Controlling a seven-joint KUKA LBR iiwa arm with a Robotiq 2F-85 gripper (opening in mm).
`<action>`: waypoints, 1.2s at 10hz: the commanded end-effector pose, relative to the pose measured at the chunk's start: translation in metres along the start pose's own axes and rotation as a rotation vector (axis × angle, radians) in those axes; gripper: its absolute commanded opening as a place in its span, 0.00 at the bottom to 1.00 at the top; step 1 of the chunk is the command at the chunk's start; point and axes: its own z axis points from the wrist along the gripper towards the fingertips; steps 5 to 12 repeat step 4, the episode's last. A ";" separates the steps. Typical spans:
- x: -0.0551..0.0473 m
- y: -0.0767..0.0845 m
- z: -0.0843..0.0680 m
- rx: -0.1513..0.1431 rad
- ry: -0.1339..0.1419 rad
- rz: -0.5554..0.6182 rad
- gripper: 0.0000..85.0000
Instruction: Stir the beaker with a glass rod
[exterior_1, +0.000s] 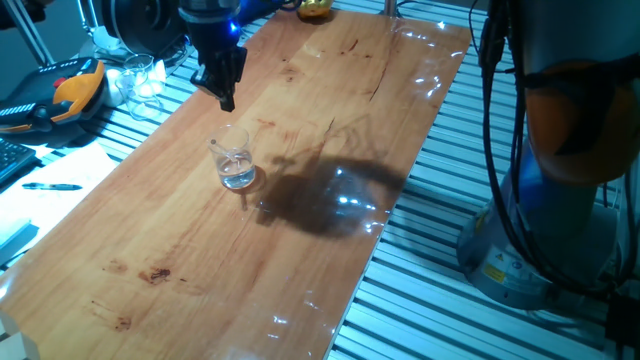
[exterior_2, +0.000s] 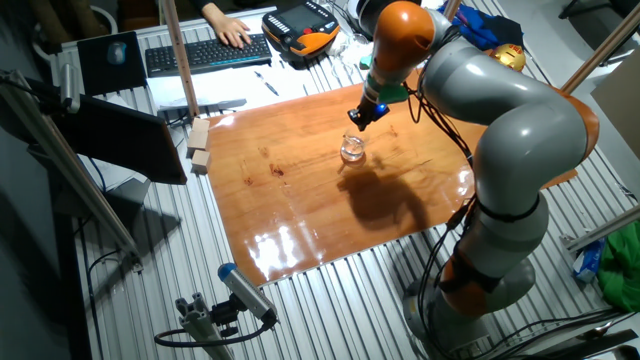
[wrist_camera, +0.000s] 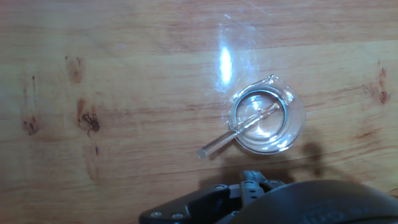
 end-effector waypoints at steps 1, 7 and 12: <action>0.000 0.000 0.000 0.005 0.000 -0.002 0.00; 0.000 -0.002 0.001 0.003 0.005 -0.005 0.00; 0.000 -0.002 0.001 0.003 0.005 -0.005 0.00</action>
